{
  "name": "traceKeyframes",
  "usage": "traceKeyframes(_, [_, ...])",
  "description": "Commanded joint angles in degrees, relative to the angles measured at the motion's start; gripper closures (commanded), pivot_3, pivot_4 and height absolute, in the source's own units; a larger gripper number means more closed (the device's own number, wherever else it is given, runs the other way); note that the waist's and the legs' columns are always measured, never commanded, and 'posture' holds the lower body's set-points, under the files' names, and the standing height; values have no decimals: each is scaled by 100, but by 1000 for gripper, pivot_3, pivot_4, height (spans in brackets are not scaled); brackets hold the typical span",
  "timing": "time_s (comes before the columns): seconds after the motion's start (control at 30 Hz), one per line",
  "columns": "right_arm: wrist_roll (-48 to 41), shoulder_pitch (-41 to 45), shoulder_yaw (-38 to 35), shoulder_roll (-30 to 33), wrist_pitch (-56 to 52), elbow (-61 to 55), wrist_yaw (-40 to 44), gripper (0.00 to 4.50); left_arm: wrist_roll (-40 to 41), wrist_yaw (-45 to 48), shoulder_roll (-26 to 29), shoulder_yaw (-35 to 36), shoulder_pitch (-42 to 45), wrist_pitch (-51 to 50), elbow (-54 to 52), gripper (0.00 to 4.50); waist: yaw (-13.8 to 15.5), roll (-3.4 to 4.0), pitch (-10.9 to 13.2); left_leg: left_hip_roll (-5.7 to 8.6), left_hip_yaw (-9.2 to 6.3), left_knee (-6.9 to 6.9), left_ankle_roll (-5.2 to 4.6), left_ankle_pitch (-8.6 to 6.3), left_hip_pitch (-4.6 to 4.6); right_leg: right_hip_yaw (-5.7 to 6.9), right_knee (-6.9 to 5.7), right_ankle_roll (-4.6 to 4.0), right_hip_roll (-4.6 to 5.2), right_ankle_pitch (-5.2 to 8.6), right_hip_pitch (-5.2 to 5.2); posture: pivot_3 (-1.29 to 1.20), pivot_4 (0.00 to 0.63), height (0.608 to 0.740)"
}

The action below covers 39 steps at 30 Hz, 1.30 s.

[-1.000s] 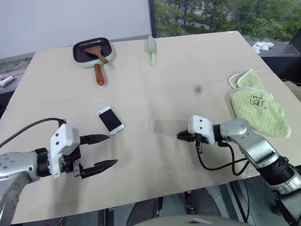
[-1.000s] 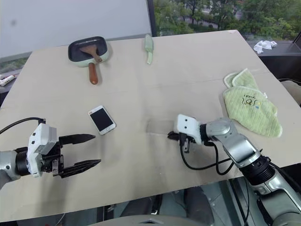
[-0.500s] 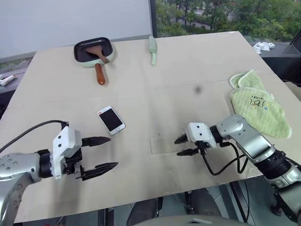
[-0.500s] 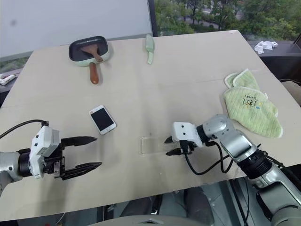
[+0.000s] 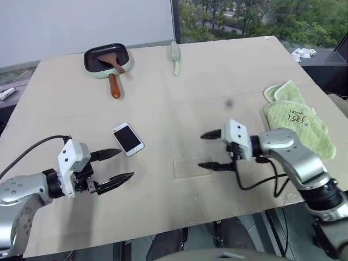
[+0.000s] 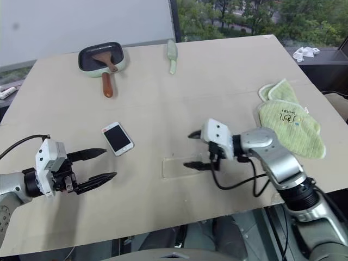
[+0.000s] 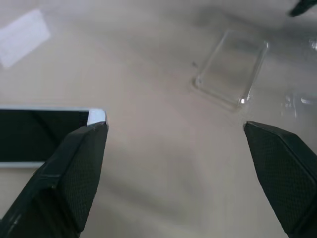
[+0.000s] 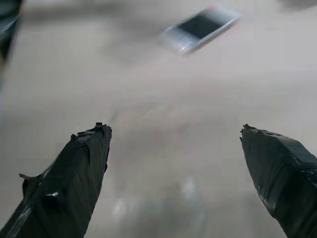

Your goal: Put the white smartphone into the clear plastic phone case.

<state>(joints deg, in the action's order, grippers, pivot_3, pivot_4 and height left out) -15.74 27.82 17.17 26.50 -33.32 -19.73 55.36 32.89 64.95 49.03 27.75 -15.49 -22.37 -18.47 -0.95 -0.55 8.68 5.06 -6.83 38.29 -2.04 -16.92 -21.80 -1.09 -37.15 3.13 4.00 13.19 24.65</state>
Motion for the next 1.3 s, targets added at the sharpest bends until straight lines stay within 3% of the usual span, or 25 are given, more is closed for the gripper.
traceKeyframes(0.03, [35, 110, -45, -321, -162, -311, -607, 20, -294, -292, -71, -3, 49, 197, 258, 0, 15, 0, 0, 0, -1, 0, 0, 0, -1, 1, 0, 0, 0, 0, 0, 0, 150, 740])
traceKeyframes(0.13, [-96, 95, -200, -486, -232, -492, -858, 20, -469, -1084, -355, -94, 249, -53, 285, 0, 57, -3, -2, 9, -4, 4, -1, 0, -2, 5, 3, 1, 4, 0, 0, 0, 150, 740])
traceKeyframes(0.2, [-367, -42, -521, -434, -323, -738, -910, 20, -334, -2001, -942, -162, 370, -470, -157, 0, 62, -5, -3, 10, -8, 7, -1, 0, -2, 9, 5, 2, 5, -1, -3, 0, 150, 740])
traceKeyframes(0.33, [-783, -534, -1062, 152, -509, -1168, -705, 20, -391, -3592, -1891, -477, 335, -1418, -1220, 0, 59, -28, -17, 13, -14, 10, -2, 0, -6, 10, 8, 3, 8, -2, -5, 0, 150, 740])
traceKeyframes(0.47, [-1018, -813, -1418, 632, -706, -1388, -732, 20, -1138, -5664, -2765, -884, 934, -2683, -1865, 0, 84, -32, -19, 11, -11, 14, -1, 1, 0, 9, -14, 4, 5, -2, -10, 0, 150, 740])
traceKeyframes(0.63, [-1086, -730, -1512, 709, -830, -1414, -1018, 20, -1719, -7102, -3598, -1142, 1953, -3689, -1986, 0, 68, -39, -25, 10, 10, 21, 3, 2, 18, -3, -53, 3, 3, -1, -10, 0, 150, 740])
traceKeyframes(0.87, [-1397, -639, -1644, 885, -1040, -1563, -1060, 20, -2385, -7846, -4011, -1586, 2363, -4717, -1874, 0, 83, -39, -25, 15, 15, 30, 2, 2, 10, 1, -50, 4, 4, -1, -3, 0, 150, 740])
traceKeyframes(1.3, [-2162, -1313, -1902, 1431, -933, -1821, -567, 20, -2819, -7976, -4591, -1443, 2737, -4830, -1206, 0, 185, -31, -41, 15, 20, 33, 2, 2, 19, 1, -50, 4, 5, -1, -15, 0, 150, 740])
